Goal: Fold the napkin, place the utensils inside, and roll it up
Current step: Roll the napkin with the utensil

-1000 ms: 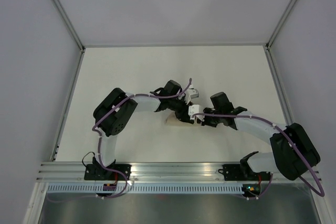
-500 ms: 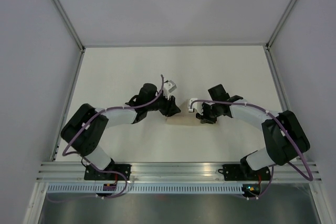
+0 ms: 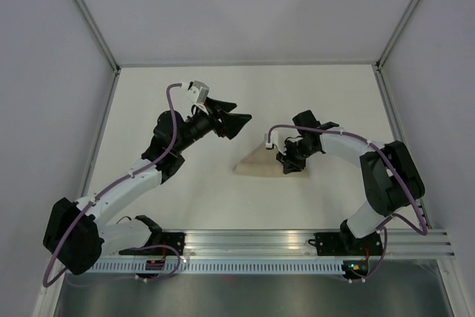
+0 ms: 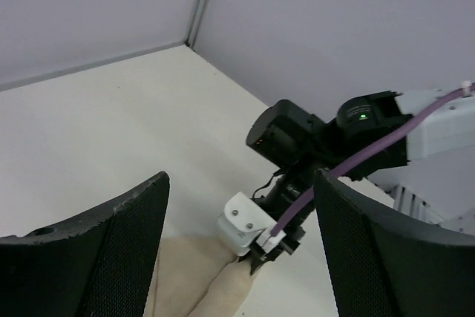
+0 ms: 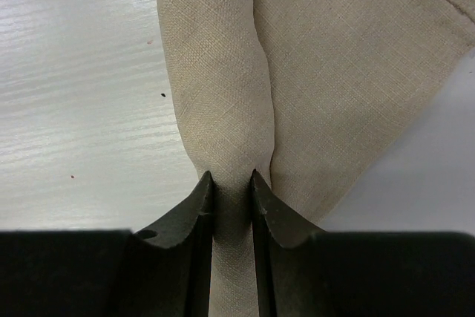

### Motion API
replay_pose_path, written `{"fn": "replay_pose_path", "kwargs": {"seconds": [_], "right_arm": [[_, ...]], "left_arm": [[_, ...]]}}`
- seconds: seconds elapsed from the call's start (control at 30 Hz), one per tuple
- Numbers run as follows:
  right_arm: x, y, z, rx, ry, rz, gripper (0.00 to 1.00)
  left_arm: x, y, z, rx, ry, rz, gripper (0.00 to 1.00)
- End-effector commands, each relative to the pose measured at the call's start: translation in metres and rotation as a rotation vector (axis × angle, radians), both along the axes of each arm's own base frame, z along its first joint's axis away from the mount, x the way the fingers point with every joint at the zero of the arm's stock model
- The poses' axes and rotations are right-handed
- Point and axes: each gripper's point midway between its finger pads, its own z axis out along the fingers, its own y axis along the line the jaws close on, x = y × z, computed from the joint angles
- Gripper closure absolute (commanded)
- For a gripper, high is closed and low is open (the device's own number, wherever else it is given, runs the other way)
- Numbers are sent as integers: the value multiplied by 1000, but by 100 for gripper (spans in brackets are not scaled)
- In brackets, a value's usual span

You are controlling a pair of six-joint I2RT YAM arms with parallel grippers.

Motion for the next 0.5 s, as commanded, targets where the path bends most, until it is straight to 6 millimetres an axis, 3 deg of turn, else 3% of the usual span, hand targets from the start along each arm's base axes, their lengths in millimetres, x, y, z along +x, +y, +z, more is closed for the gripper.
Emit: {"fn": "replay_pose_path", "kwargs": {"seconds": [0.0,0.07,0.17,0.2,0.27,0.33,0.47], "right_arm": [[-23,-13,-26,-82,140,-11,96],[-21,-13,-28,-87,158,-19,96],[-19,-12,-31,-95,186,-28,96],[-19,-11,-32,-98,197,-29,96],[-17,-11,-36,-115,232,-38,96],[-13,-9,-40,-126,264,-39,96],[-10,-8,-44,-144,322,-56,96]], "left_arm": [[-24,-4,46,-161,-10,-105,15],[-24,14,62,-256,-46,-24,5],[-27,18,67,-208,-94,-13,10],[-23,15,51,-111,-94,2,12],[-17,16,38,-48,-90,31,10],[-8,21,14,57,-113,122,0],[3,20,-26,232,-133,206,0]]}}
